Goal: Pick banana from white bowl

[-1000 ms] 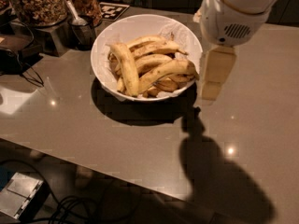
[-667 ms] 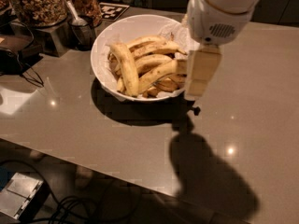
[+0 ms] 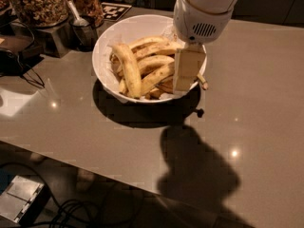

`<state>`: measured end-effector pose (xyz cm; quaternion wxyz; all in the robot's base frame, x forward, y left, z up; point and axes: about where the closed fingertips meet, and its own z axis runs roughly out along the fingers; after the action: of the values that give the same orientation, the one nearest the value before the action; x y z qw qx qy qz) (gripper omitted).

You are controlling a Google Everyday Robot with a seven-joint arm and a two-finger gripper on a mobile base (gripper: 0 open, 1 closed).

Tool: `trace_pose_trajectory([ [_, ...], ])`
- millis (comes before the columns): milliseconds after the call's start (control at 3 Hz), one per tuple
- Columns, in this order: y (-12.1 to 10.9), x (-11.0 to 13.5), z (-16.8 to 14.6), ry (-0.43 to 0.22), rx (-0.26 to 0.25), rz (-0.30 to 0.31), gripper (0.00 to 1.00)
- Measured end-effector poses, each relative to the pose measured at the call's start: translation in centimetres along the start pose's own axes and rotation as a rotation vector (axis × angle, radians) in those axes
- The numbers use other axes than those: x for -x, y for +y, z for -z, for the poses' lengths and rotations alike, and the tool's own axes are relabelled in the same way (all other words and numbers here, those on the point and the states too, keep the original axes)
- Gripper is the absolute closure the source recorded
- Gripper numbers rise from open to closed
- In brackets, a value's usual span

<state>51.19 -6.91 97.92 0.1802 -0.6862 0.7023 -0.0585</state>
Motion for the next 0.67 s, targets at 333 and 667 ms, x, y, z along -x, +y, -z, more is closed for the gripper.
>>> trace_pose_trajectory([
  [333,-0.8,-0.1,-1.7,0.024,0.028,-0.023,0.25],
  [667,-1.3,-0.3,-3.3,0.049,0.056,-0.042,0.34],
])
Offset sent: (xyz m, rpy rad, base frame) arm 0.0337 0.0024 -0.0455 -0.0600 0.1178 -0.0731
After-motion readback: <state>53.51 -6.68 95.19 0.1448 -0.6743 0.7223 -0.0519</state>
